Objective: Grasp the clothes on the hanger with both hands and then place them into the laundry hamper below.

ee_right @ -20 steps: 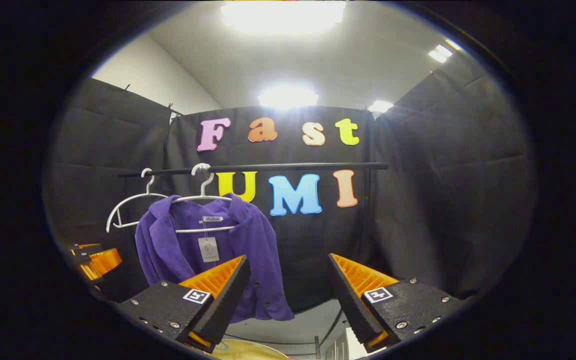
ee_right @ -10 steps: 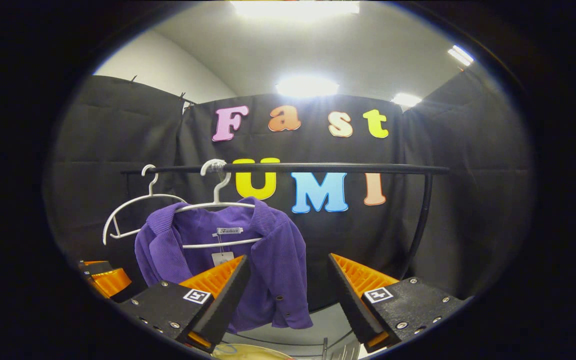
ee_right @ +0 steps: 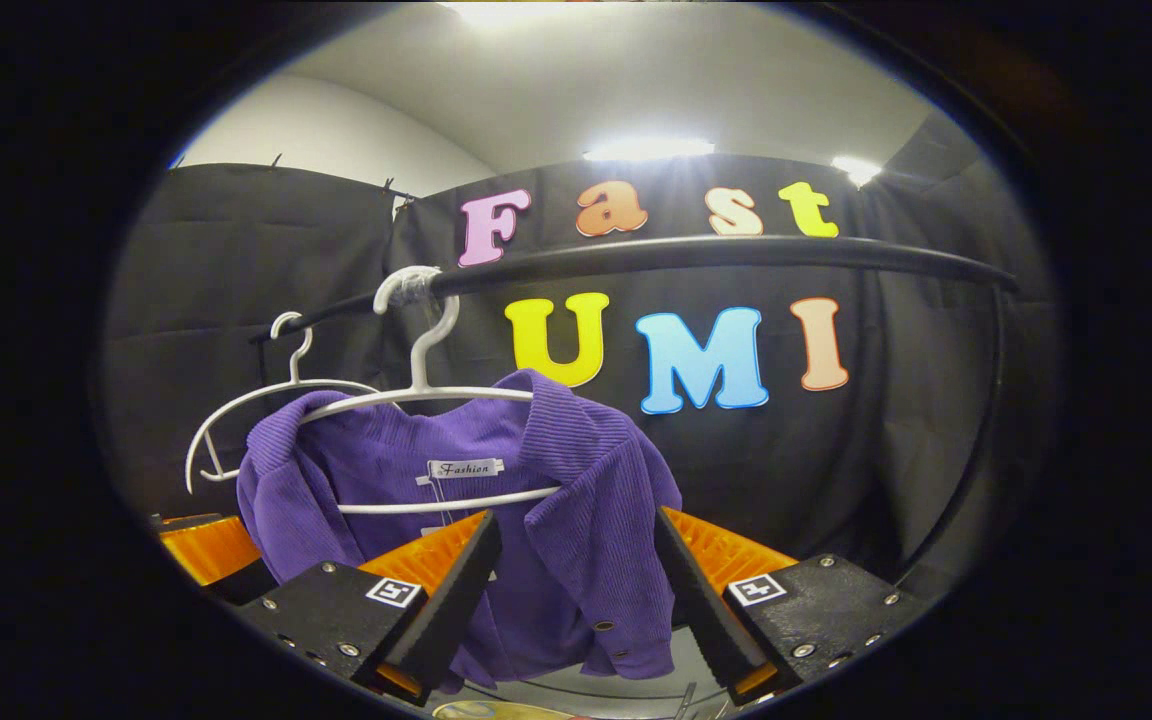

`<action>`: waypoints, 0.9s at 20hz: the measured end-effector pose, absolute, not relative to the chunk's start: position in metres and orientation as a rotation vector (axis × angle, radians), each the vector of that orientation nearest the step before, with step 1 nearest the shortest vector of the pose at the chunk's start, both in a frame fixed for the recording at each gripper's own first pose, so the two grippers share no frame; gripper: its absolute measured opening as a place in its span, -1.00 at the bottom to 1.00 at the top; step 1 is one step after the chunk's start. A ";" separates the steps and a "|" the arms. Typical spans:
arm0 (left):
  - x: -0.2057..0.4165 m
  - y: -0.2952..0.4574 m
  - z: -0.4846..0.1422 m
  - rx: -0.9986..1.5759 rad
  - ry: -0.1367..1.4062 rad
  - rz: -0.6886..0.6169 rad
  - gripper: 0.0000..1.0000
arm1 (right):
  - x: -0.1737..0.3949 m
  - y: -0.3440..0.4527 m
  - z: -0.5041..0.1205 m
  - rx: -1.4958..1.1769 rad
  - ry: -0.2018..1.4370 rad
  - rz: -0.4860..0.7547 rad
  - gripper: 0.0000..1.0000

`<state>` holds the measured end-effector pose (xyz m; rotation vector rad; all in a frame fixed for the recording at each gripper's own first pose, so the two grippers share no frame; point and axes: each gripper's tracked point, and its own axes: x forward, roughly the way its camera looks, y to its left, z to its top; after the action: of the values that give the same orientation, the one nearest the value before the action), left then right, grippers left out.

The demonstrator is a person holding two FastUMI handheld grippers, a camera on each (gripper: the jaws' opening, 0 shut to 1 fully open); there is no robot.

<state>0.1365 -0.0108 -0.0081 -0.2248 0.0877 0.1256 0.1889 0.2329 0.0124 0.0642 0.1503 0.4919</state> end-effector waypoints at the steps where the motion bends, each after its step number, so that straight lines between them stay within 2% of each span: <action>1: 0.144 -0.012 -0.012 -0.216 0.094 0.145 0.90 | 0.197 0.238 0.007 0.065 0.159 0.509 0.90; 2: 0.150 -0.015 -0.013 -0.206 0.099 0.161 1.00 | 0.203 0.245 -0.001 0.068 0.170 0.533 0.91; 3: 0.155 -0.018 -0.016 -0.197 0.102 0.178 0.90 | 0.210 0.252 -0.009 0.069 0.185 0.552 0.91; 8: 0.181 -0.014 -0.031 -0.150 0.133 0.309 0.90 | 0.238 0.262 -0.038 0.046 0.230 0.575 0.90; 14: 0.199 0.003 -0.036 -0.035 0.125 0.502 0.90 | 0.274 0.245 -0.047 0.117 0.186 0.515 0.91; 15: 0.200 0.006 -0.036 -0.012 0.128 0.525 1.00 | 0.280 0.243 -0.049 0.123 0.182 0.506 0.91; 17: 0.204 0.005 -0.036 0.023 0.130 0.549 1.00 | 0.291 0.241 -0.052 0.128 0.179 0.504 0.90; 18: 0.202 0.007 -0.038 0.026 0.134 0.562 0.77 | 0.294 0.241 -0.054 0.128 0.179 0.506 0.91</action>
<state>0.2024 0.0070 -0.0379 0.0257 0.1343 0.5621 0.2938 0.2412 -0.0541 0.1279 0.1790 0.5060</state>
